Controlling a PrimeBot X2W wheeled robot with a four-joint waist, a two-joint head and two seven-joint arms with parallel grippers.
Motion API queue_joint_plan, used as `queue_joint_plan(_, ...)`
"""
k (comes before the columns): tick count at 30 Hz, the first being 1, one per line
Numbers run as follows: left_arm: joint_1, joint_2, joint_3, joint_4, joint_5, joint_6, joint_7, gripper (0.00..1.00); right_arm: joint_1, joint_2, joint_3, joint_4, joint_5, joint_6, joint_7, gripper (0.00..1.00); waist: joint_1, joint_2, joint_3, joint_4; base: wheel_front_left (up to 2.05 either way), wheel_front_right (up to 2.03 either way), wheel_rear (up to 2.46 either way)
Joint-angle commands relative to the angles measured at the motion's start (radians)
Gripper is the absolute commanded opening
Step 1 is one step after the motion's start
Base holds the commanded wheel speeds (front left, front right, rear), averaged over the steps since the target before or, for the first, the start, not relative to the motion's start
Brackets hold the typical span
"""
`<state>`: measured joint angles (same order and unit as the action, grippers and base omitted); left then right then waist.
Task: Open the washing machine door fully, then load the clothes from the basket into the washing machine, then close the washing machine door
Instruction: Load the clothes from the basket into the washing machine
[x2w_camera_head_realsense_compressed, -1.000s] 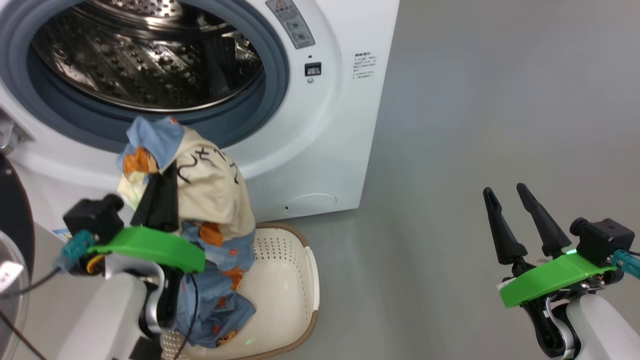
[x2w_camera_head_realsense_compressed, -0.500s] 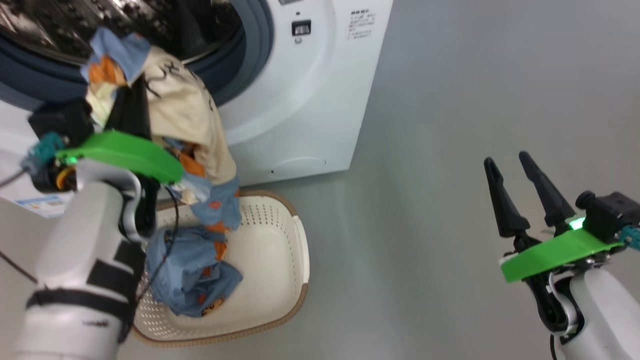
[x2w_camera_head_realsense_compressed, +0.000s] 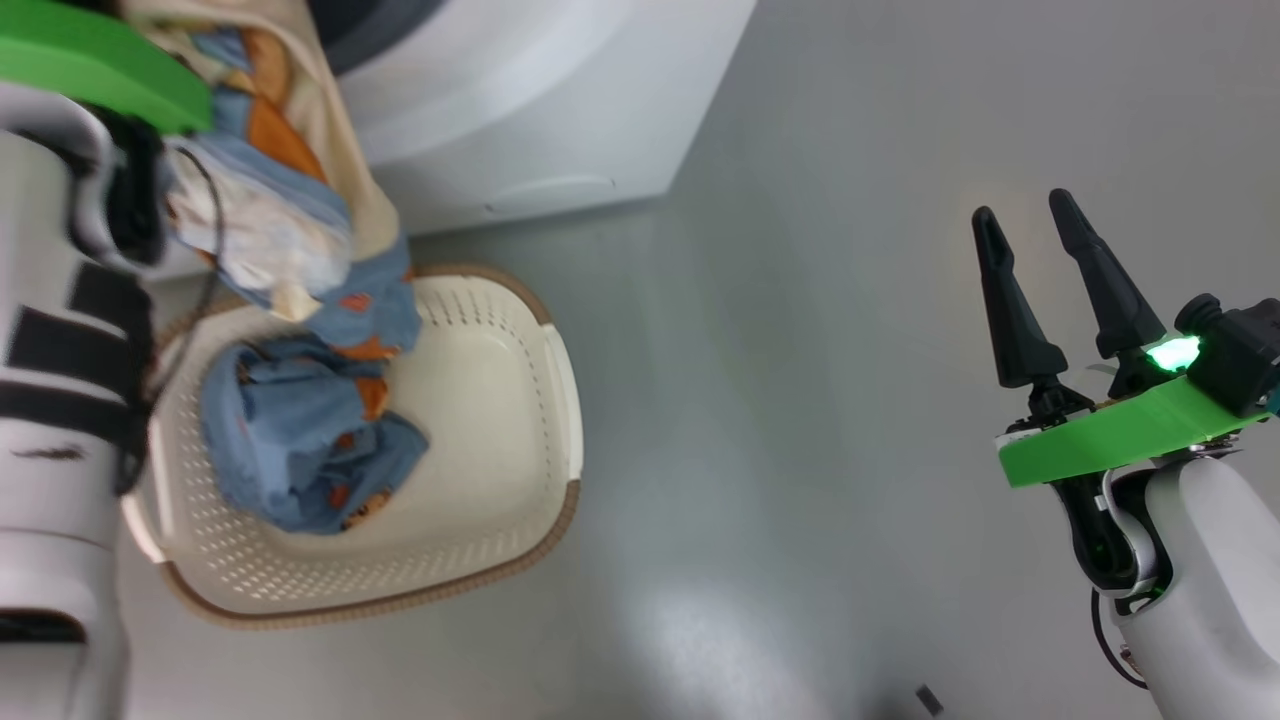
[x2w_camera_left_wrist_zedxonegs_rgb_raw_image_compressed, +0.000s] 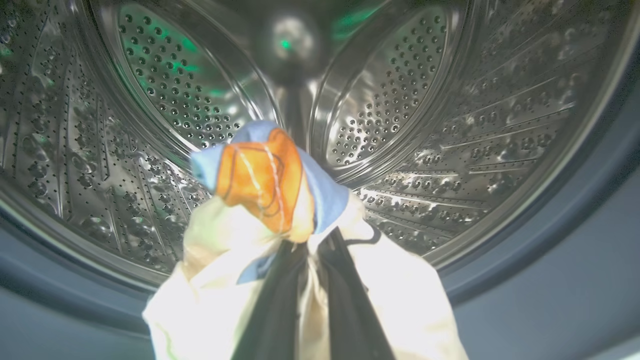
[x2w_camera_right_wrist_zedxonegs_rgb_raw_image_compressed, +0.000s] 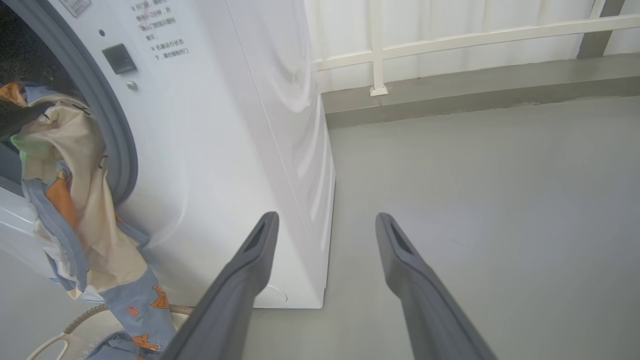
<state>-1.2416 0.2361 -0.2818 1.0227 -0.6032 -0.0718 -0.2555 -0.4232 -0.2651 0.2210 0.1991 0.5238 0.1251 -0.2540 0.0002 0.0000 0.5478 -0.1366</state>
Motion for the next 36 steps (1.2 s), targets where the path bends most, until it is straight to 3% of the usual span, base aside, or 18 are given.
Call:
queue_joint_plan(1, -0.041, 0.054, 0.024, -0.006, 0.021, -0.007, -0.006, 0.00, 0.006, -0.002, 0.010, -0.027, -0.015, 0.006, -0.008, 1.00, -0.0002, 0.0000, 0.103, -0.053, 0.00, 0.00, 0.00)
queue_joint_plan(5, -0.103, 0.081, 0.030, 0.015, 0.057, -0.008, -0.006, 0.00, -0.001, 0.012, 0.009, -0.037, -0.019, 0.006, -0.008, 1.00, -0.0002, 0.0000, 0.139, -0.081, 0.00, 0.00, 0.00)
queue_joint_plan(8, -0.134, 0.094, 0.040, -0.015, 0.095, 0.015, -0.006, 0.00, -0.001, 0.022, 0.008, -0.042, -0.022, 0.006, -0.008, 1.00, -0.0002, 0.0000, 0.156, -0.100, 0.00, 0.00, 0.00)
queue_joint_plan(13, -0.183, 0.120, 0.109, -0.187, 0.180, 0.061, -0.006, 0.00, -0.004, 0.035, 0.004, -0.051, -0.025, 0.006, -0.008, 1.00, -0.0002, 0.0000, 0.183, -0.117, 0.00, 0.00, 0.00)
queue_joint_plan(18, -0.137, 0.096, 0.225, -0.388, 0.267, 0.082, -0.006, 0.00, -0.009, 0.047, 0.003, -0.050, -0.029, 0.006, -0.008, 1.00, -0.0002, 0.0000, 0.188, -0.127, 0.00, 0.00, 0.00)
queue_joint_plan(21, -0.100, 0.072, 0.261, -0.386, 0.300, 0.069, -0.006, 0.00, -0.008, 0.051, 0.003, -0.045, -0.031, 0.006, -0.008, 1.00, -0.0002, 0.0000, 0.180, -0.128, 0.00, 0.00, 0.00)
queue_joint_plan(22, -0.091, 0.064, 0.265, -0.357, 0.305, 0.066, -0.006, 0.38, -0.008, 0.052, 0.004, -0.042, -0.031, 0.006, -0.008, 1.00, -0.0002, 0.0000, 0.175, -0.127, 0.00, 0.00, 0.00)
queue_joint_plan(23, -0.085, 0.057, 0.266, -0.316, 0.308, 0.062, -0.006, 1.00, -0.007, 0.052, 0.005, -0.040, -0.032, 0.006, -0.008, 1.00, -0.0002, 0.0000, 0.169, -0.126, 0.00, 0.00, 0.00)
queue_joint_plan(26, -0.100, 0.049, 0.245, -0.162, 0.324, 0.057, 0.001, 1.00, -0.004, 0.053, 0.011, -0.032, -0.031, 0.006, -0.008, 1.00, -0.0002, 0.0000, 0.150, -0.123, 0.00, 0.00, 0.00)
queue_joint_plan(30, -0.134, 0.039, 0.220, 0.033, 0.325, 0.047, 0.115, 1.00, -0.003, 0.052, 0.018, -0.023, -0.028, 0.006, -0.008, 1.00, -0.0002, 0.0000, 0.121, -0.118, 0.00, 0.00, 0.00)
queue_joint_plan(36, -0.149, 0.029, 0.214, 0.144, 0.310, 0.021, 0.137, 1.00, -0.004, 0.048, 0.027, -0.014, -0.024, 0.006, -0.008, 1.00, -0.0002, 0.0000, 0.082, -0.108, 0.00, 0.00, 0.00)
